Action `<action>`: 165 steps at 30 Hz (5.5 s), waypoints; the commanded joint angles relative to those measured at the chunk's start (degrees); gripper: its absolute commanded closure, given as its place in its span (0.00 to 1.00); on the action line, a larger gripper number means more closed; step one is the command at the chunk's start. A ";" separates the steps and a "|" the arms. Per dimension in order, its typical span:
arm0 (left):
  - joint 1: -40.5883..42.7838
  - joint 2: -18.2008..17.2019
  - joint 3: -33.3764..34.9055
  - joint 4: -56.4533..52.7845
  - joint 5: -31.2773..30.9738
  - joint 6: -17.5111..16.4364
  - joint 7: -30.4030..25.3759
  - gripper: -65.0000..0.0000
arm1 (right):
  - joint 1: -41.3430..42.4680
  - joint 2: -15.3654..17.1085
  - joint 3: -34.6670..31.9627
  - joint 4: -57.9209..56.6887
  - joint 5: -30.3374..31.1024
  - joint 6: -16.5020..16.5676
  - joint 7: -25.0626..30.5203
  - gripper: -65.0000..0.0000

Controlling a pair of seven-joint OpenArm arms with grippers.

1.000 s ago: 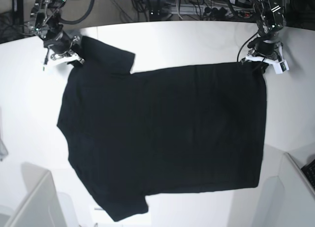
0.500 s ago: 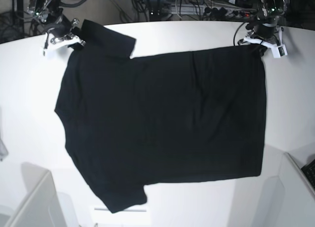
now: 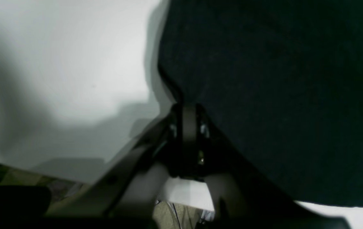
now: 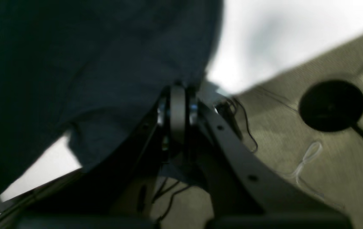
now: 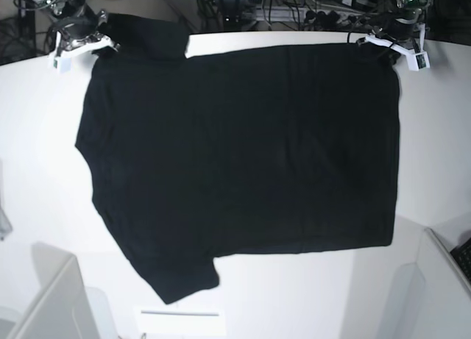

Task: Fold the T-shirt properly
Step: 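Lift the grasped shoulder corners and pull the shirt toward the robot, then lower the shirt and regrip the shoulder edges with both grippers, then drag the shirt by its shoulder edges toward the robot, then release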

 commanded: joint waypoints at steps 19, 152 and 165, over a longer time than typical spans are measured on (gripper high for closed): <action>-8.42 -0.29 -0.85 10.25 -0.28 0.15 16.65 1.00 | 12.30 1.01 0.19 4.77 0.68 0.36 -4.17 1.00; -26.18 0.15 -16.85 4.45 -10.91 0.41 22.72 0.18 | 29.70 -6.20 7.84 -4.98 0.50 -0.08 4.45 0.59; -17.12 0.33 -17.56 -0.38 -11.18 0.24 22.28 0.18 | 26.98 -7.43 10.92 -17.47 0.41 -0.08 4.45 0.48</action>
